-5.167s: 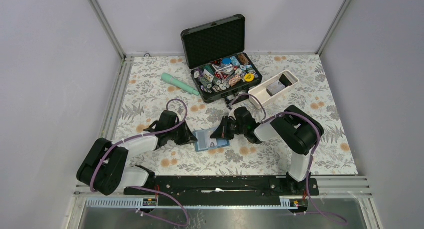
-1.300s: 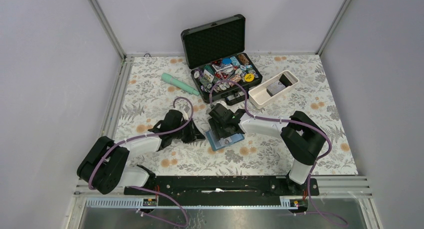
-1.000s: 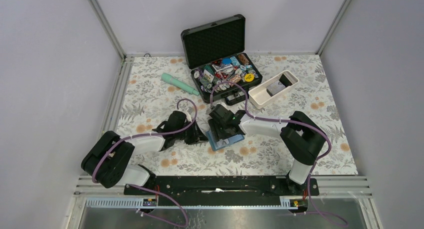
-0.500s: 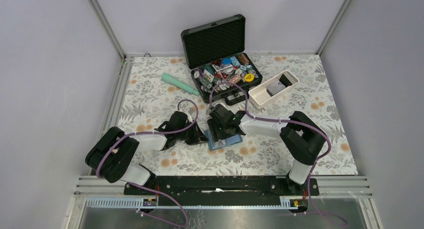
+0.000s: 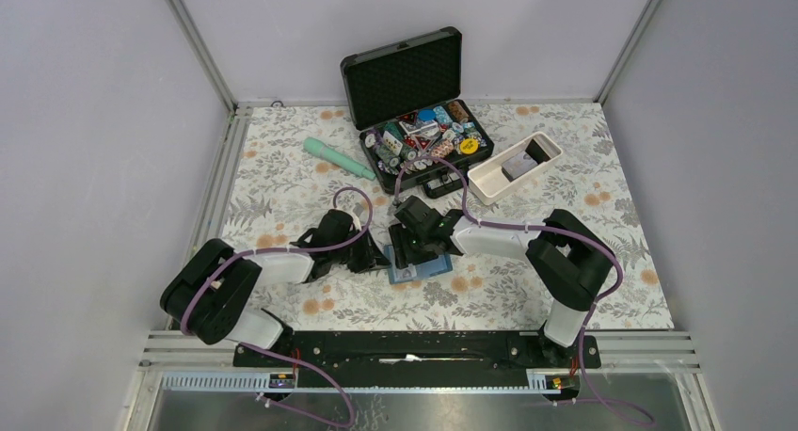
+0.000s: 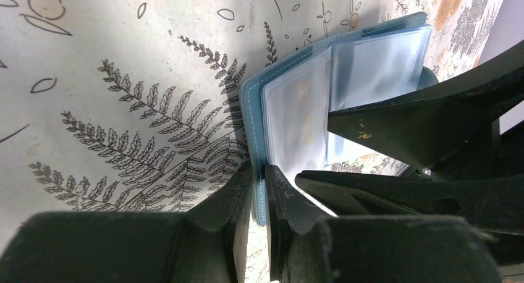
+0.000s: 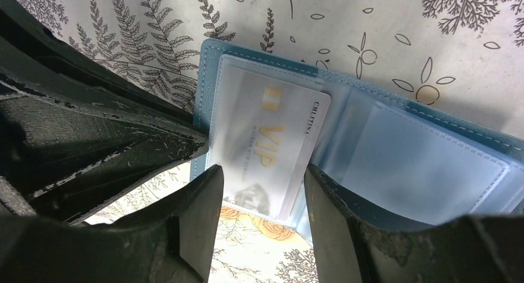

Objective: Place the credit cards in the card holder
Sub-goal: Insert the credit card into the card holder.

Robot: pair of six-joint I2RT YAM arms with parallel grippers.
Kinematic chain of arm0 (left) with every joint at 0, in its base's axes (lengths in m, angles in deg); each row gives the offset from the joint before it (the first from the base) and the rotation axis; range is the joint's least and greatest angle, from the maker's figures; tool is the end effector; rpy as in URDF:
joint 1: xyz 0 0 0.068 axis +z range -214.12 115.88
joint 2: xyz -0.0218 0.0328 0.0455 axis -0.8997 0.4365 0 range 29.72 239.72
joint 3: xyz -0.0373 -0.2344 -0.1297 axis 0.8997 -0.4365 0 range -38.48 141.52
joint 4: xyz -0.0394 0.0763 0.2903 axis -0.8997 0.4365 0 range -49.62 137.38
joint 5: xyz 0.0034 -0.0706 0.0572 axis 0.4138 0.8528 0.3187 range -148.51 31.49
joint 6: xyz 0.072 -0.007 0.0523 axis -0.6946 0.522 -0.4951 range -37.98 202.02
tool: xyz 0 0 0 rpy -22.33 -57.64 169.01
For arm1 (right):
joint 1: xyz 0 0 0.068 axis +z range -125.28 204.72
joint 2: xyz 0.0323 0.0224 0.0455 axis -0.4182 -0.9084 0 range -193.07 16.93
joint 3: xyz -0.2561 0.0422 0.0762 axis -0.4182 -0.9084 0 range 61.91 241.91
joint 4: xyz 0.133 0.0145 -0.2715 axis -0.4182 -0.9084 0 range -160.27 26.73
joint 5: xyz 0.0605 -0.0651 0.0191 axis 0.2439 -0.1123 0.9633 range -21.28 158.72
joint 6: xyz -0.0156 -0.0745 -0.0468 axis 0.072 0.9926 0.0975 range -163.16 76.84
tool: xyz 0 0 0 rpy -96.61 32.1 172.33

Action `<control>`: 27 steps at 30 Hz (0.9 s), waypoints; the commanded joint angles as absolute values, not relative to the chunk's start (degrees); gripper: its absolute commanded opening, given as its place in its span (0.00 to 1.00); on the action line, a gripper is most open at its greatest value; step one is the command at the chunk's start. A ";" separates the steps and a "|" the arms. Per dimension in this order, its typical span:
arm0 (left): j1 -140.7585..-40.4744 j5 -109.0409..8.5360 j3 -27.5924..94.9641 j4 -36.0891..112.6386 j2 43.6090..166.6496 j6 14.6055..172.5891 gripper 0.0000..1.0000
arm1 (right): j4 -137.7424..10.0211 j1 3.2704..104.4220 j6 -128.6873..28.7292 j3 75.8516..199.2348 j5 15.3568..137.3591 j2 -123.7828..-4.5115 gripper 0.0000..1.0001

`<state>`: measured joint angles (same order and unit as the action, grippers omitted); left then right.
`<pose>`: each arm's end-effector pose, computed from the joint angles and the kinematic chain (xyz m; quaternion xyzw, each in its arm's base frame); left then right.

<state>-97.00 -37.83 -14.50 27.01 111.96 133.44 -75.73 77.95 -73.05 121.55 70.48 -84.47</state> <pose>0.2307 -0.1825 0.0541 -0.0784 0.9077 -0.3762 0.1685 0.2474 0.3353 0.0979 -0.1972 0.9309 0.2147 0.2201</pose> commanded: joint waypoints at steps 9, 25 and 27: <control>-96.28 -43.11 -11.97 33.44 105.65 129.67 0.17 | -70.71 78.60 -76.58 120.91 75.86 -84.12 0.58; -93.21 -46.16 -7.14 47.03 93.24 124.73 0.48 | -82.45 78.60 -68.68 125.38 66.39 -73.04 0.69; -92.39 -46.69 -5.52 49.70 91.43 123.61 0.57 | -84.83 78.53 -67.11 126.90 63.57 -71.25 0.71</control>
<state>-93.72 -44.54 -9.82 45.26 95.15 126.44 -79.41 78.06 -71.33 122.44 69.32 -75.88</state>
